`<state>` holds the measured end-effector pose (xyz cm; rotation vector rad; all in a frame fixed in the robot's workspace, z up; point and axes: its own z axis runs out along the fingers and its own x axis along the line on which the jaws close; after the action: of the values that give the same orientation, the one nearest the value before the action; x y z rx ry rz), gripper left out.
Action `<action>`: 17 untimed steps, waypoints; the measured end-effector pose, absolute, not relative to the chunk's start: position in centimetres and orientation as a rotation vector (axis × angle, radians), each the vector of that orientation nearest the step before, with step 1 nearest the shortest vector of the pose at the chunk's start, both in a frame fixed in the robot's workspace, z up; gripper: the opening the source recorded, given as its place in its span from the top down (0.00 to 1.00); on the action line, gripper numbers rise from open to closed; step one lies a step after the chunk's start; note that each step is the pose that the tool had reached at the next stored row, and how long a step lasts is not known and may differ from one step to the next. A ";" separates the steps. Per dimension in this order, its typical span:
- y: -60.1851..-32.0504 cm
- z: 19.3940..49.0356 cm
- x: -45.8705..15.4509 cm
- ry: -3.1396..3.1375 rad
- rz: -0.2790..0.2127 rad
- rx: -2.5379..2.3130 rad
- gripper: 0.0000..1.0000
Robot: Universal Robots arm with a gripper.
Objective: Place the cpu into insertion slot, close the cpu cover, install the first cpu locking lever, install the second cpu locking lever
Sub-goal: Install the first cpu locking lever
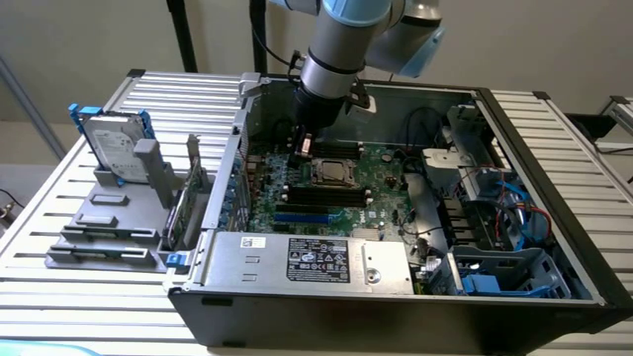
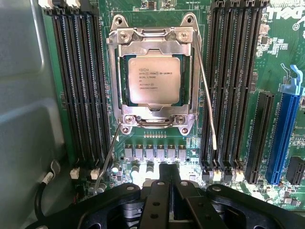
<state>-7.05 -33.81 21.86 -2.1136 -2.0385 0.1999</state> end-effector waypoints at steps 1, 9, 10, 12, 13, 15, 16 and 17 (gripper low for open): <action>-33.8 21.9 -7.0 -2.038 0.200 -2.114 0.89; -33.8 21.9 -7.4 -2.038 0.200 -2.114 0.89; -33.8 21.9 -7.5 -2.038 0.200 -2.114 0.89; -33.8 21.9 -8.0 -2.038 0.199 -2.113 0.89; -33.8 21.9 -8.2 -2.038 0.199 -2.113 0.89; -33.9 22.0 -8.5 -2.036 0.197 -2.114 0.89; -33.9 22.1 -8.6 -2.034 0.195 -2.114 0.89; -33.9 22.2 -8.6 -2.030 0.193 -2.116 0.89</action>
<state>-8.63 -33.92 22.17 -2.1156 -2.0301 0.1925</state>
